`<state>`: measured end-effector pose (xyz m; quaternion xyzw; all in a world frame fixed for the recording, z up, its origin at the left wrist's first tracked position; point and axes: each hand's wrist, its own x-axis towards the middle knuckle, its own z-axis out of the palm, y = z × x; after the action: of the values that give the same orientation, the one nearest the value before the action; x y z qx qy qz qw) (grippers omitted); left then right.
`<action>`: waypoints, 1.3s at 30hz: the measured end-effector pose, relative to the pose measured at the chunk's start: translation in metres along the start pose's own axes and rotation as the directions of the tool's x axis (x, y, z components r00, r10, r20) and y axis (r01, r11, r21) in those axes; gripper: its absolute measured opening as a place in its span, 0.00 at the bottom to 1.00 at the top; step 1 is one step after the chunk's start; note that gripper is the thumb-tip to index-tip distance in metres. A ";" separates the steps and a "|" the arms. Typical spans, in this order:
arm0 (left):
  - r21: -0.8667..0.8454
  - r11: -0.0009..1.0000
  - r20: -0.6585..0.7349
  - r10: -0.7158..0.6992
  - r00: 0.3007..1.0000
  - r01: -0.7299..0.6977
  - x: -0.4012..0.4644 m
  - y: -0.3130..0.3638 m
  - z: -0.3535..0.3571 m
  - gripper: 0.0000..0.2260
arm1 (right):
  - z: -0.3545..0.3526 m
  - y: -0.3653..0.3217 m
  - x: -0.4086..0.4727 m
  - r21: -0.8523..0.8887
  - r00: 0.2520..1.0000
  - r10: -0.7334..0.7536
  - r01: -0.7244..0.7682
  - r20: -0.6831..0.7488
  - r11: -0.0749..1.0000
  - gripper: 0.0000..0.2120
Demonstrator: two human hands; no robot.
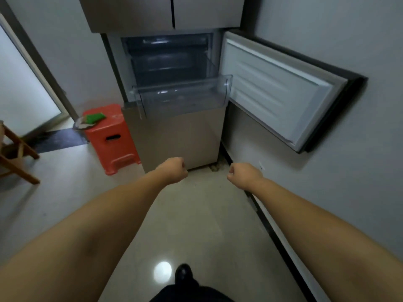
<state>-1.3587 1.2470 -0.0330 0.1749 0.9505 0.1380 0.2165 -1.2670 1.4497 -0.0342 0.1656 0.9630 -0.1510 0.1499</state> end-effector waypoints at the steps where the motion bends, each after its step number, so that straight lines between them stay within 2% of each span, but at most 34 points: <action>1: -0.009 1.000 -0.014 0.007 1.000 -0.007 0.016 -0.001 -0.015 0.16 | -0.009 -0.004 0.016 0.013 1.000 0.006 -0.005 -0.009 1.000 0.13; 6: -0.088 0.995 -0.095 0.029 0.995 -0.038 0.089 -0.016 -0.076 0.18 | -0.038 -0.031 0.097 0.119 0.999 0.018 -0.013 -0.043 0.993 0.12; 10: -0.216 0.976 -0.106 -0.022 0.994 -0.001 0.136 -0.027 -0.098 0.17 | -0.051 -0.049 0.154 0.203 0.999 0.032 -0.023 -0.040 0.979 0.12; 13: -0.444 0.895 -0.111 -0.102 0.989 0.043 0.177 -0.035 -0.116 0.16 | -0.069 -0.061 0.207 0.342 0.997 0.048 -0.024 -0.063 0.939 0.09; 15: -0.640 0.763 -0.089 -0.191 0.978 0.091 0.202 -0.038 -0.129 0.19 | -0.083 -0.066 0.244 0.468 0.995 0.074 -0.037 -0.060 0.883 0.06; 17: -0.836 0.537 -0.053 -0.287 0.957 0.114 0.230 -0.038 -0.142 0.24 | -0.099 -0.071 0.283 0.652 0.992 0.124 -0.079 -0.024 0.754 0.10; 19: -0.951 0.297 -0.024 -0.355 0.935 0.089 0.256 -0.040 -0.153 0.25 | -0.116 -0.078 0.317 0.828 0.985 0.161 -0.137 0.057 0.544 0.17; 21: -0.988 0.116 0.043 -0.400 0.915 0.097 0.277 -0.042 -0.160 0.23 | -0.133 -0.082 0.344 0.918 0.975 0.178 -0.192 0.136 0.348 0.21; 25: -0.979 -0.184 0.160 -0.420 0.893 0.089 0.320 -0.034 -0.170 0.22 | -0.160 -0.086 0.403 0.952 0.955 0.139 -0.279 0.261 0.126 0.24; 26: -0.972 -0.229 0.148 -0.434 0.889 0.050 0.328 -0.030 -0.168 0.21 | -0.161 -0.088 0.412 0.958 0.954 0.127 -0.282 0.273 0.058 0.24; 29: -0.960 -0.274 0.087 -0.480 0.873 -0.055 0.347 -0.013 -0.162 0.21 | -0.163 -0.093 0.441 0.969 0.960 0.151 -0.222 0.237 -0.112 0.23; 32: -0.934 -0.326 0.057 -0.533 0.844 -0.143 0.361 -0.002 -0.157 0.21 | -0.162 -0.093 0.452 0.975 0.965 0.182 -0.164 0.190 -0.152 0.17; 34: -0.922 -0.337 0.029 -0.554 0.832 -0.191 0.368 -0.001 -0.159 0.19 | -0.160 -0.092 0.456 0.971 0.970 0.160 -0.152 0.182 -0.184 0.20; 37: -0.917 -0.315 -0.025 -0.570 0.821 -0.247 0.371 -0.008 -0.177 0.18 | -0.163 -0.099 0.461 0.955 0.982 0.084 -0.142 0.169 -0.261 0.20; 39: -0.900 -0.359 -0.021 -0.534 0.845 -0.249 0.380 -0.022 -0.192 0.14 | -0.169 -0.110 0.475 0.941 0.982 0.038 -0.166 0.185 -0.295 0.18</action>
<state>-1.7742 1.3402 -0.0120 -0.2515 0.4515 0.8550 0.0432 -1.7751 1.5387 -0.0152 0.2951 0.4292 -0.8536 0.0077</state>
